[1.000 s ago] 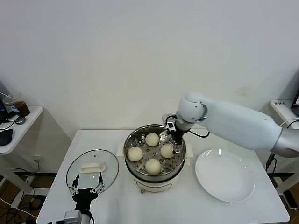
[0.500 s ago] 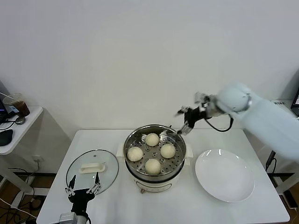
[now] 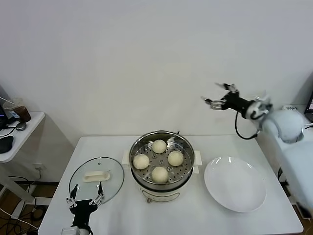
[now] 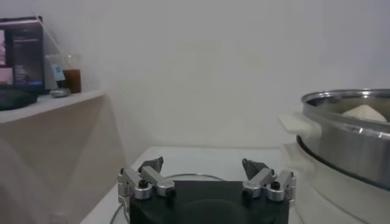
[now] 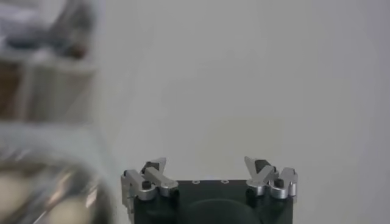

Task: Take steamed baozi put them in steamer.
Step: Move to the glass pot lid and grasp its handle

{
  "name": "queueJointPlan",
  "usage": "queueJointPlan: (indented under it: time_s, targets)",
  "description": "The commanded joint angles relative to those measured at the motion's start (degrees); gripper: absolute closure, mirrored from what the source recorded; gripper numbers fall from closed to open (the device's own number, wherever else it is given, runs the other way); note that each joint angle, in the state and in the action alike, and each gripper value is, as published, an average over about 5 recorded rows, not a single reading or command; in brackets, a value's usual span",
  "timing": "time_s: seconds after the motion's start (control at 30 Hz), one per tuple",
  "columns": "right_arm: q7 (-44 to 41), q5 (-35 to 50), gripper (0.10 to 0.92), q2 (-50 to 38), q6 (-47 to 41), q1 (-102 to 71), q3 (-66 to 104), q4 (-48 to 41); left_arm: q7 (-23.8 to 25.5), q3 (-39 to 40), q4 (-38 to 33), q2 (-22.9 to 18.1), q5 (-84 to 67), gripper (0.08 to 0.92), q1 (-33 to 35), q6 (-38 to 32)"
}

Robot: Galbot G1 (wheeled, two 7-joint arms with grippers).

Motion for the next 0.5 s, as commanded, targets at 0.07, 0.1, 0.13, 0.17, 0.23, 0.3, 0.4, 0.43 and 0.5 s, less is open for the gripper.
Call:
queueJointPlan:
  time_s: [0.07, 0.1, 0.13, 0.17, 0.23, 0.3, 0.4, 0.43, 0.5]
  targets:
    - [13.7, -0.6, 0.203, 27.7, 11.6, -35.7, 28.3, 6.5, 2.6, -2.2, 2.7, 2.9, 8.4, 0.177, -2.0, -7.5]
    - [13.8, -1.2, 0.203, 28.9, 11.8, -37.2, 28.4, 7.2, 2.9, -2.6, 3.2, 3.7, 11.4, 0.177, -2.6, -8.5]
    - [14.2, -1.8, 0.203, 29.8, 11.6, -38.6, 28.4, 8.1, 2.9, -3.1, 3.8, 4.6, 14.8, 0.177, -3.3, -9.4]
    - [14.6, -2.6, 0.203, 30.2, 11.2, -40.2, 28.2, 9.1, 2.6, -3.6, 4.5, 5.4, 18.4, 0.177, -4.0, -10.2]
    - [15.5, -4.4, 0.203, 30.1, 10.1, -42.4, 27.6, 10.6, 1.3, -4.9, 5.7, 6.6, 26.0, 0.177, -5.6, -11.3]
    - [15.9, -5.7, 0.203, 29.9, 9.5, -44.0, 27.6, 11.6, 0.2, -6.0, 6.6, 7.3, 33.3, 0.177, -7.0, -11.8]
    - [16.3, -5.7, 0.203, 30.3, 8.8, -45.9, 28.6, 12.8, -2.5, -6.1, 7.8, 8.6, 46.4, 0.177, -8.3, -11.7]
    - [16.3, -5.7, 0.203, 30.4, 8.9, -46.5, 28.9, 12.9, -4.6, -5.7, 8.5, 9.4, 51.5, 0.177, -8.5, -11.5]
    - [16.2, -6.4, 0.203, 30.2, 9.5, -47.7, 29.0, 12.8, -10.4, -4.6, 11.0, 11.6, 62.2, 0.177, -9.0, -11.0]
